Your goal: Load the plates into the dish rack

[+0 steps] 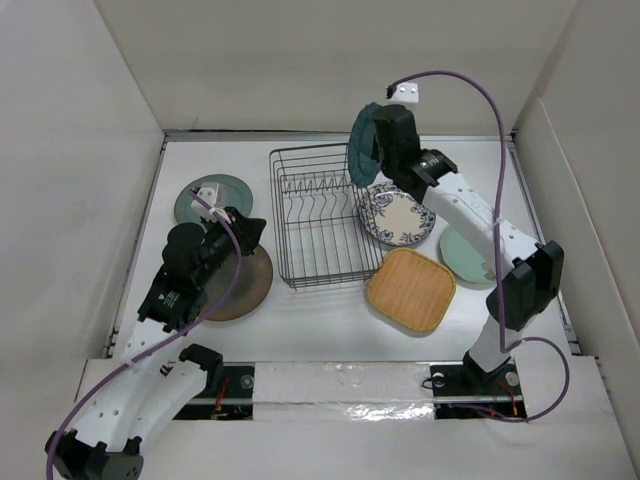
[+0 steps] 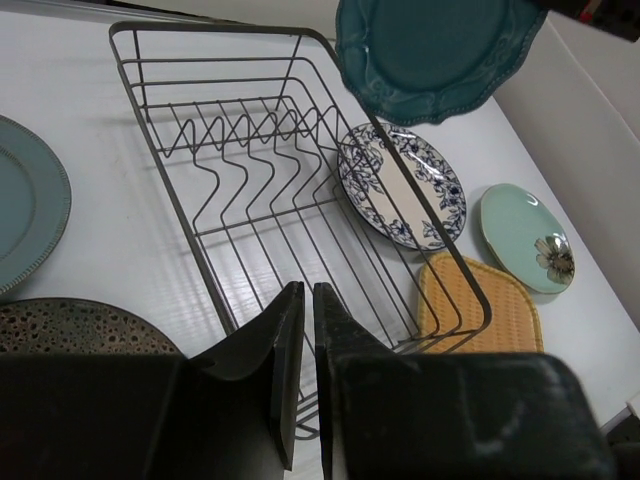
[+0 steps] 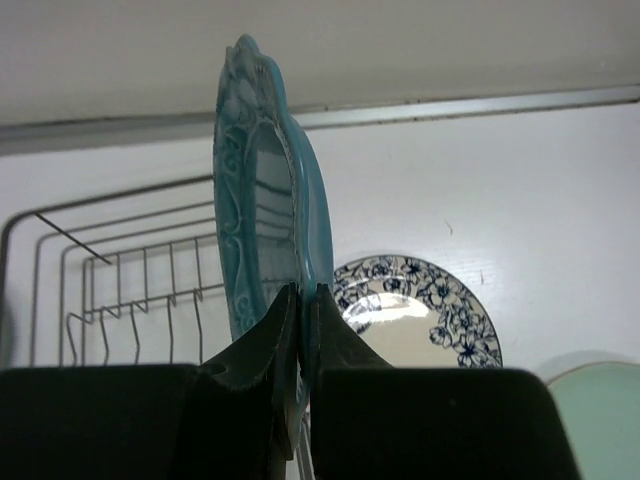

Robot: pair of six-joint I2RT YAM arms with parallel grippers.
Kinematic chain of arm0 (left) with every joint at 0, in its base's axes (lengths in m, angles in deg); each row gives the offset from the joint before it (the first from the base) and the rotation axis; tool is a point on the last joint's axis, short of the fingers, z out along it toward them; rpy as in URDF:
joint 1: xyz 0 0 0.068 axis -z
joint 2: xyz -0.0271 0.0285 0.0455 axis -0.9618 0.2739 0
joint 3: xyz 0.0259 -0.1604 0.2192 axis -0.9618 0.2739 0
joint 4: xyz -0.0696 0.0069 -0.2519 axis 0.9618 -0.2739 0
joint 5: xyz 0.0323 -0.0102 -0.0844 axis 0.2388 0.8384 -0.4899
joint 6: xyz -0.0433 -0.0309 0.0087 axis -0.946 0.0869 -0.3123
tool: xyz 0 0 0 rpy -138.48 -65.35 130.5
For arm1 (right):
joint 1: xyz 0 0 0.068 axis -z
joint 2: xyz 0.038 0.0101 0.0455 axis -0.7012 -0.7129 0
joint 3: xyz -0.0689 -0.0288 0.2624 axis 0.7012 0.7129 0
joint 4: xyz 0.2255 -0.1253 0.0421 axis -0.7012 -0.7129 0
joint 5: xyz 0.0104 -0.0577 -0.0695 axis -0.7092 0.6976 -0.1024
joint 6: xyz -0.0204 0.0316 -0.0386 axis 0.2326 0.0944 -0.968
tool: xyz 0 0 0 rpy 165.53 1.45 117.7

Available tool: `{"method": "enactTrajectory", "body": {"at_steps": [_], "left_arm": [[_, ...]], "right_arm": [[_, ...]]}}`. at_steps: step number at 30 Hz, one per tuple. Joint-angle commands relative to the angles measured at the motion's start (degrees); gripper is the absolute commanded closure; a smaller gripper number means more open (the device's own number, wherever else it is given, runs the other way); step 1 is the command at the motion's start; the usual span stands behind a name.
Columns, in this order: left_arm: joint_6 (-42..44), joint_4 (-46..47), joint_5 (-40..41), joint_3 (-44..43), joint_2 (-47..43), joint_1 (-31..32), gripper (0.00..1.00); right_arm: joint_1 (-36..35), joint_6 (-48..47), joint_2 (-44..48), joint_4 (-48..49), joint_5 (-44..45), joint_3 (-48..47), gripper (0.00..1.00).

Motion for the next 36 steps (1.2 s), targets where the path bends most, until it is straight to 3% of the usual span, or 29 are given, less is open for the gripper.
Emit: {"method": "enactTrajectory", "body": {"at_steps": [1,17,36], "left_arm": [[-0.18,1.31,0.85,-1.85,-0.51,0.71,0.93],[-0.27,1.05,2.16,-1.68,0.20,0.72,0.93],[-0.44,1.14,1.02,-1.59,1.34,0.72,0.95]], "right_arm": [[-1.50,1.84,0.86,5.01,8.92,-5.49,1.00],[-6.60,0.53,-8.54,-0.35,12.97,-11.90,1.00],[-8.80,0.70,-14.34,2.99,12.26,-6.80,1.00]]}}
